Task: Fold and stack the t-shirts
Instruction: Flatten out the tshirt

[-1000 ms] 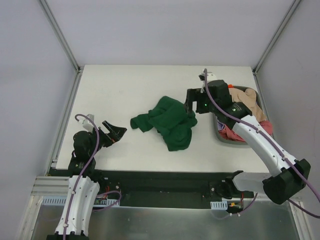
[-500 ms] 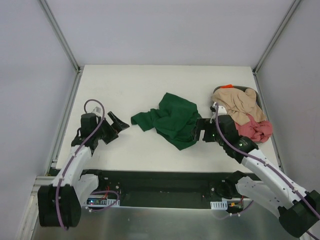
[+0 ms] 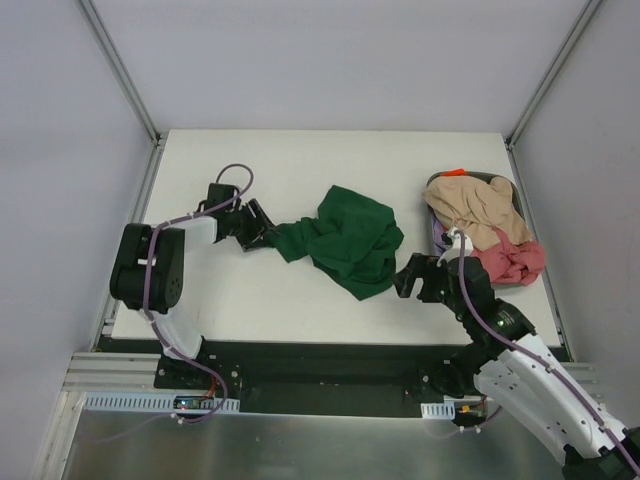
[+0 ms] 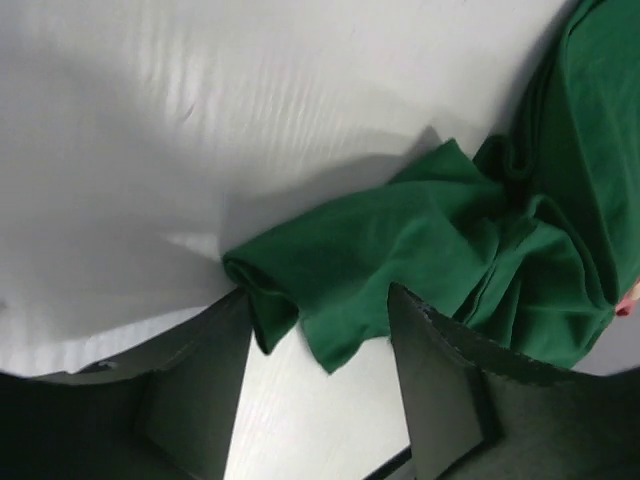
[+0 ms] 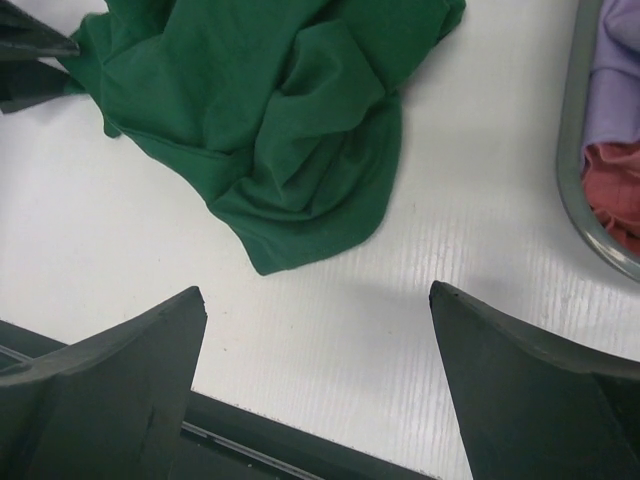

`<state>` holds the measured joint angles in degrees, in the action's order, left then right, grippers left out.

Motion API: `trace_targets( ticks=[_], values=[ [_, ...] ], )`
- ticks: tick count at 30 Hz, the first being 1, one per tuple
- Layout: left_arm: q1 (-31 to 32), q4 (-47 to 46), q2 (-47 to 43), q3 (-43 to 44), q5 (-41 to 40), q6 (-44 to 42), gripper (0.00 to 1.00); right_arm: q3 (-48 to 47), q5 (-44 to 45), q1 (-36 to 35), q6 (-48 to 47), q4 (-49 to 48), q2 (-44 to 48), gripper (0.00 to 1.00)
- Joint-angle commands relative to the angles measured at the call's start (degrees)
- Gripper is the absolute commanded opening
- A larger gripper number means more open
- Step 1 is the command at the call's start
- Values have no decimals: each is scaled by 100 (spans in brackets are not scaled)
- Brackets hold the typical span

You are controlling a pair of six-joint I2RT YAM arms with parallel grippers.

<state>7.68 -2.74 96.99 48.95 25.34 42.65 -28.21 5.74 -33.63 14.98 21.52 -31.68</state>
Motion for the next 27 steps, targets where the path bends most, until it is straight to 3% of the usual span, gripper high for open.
trace_targets(
  ticks=[1, 4, 5, 10, 15, 20, 27],
  values=[
    [189, -95, 723, 615, 277, -108, 41, 131, 173, -4, 215, 624, 267, 96],
    [242, -104, 865, 704, 243, -117, 4, 262, 147, -4, 373, 749, 390, 96],
    [234, -95, 813, 678, 234, -108, 0, 298, 77, -4, 417, 722, 391, 96],
    [251, -104, -117, 99, 86, -161, 0, 114, -732, -135, 374, 556, -301, 98],
    [269, -95, -2189, -1393, -748, -47, 0, -9, -662, -390, 663, 64, -1435, 99],
    [251, 975, -4501, -2511, -2303, 400, 0, -299, 242, -390, 787, 194, -1622, 99],
    [234, 1881, -7086, -3102, -2727, 700, 0, -317, 928, -320, 804, -68, -1542, 96]
  ],
)
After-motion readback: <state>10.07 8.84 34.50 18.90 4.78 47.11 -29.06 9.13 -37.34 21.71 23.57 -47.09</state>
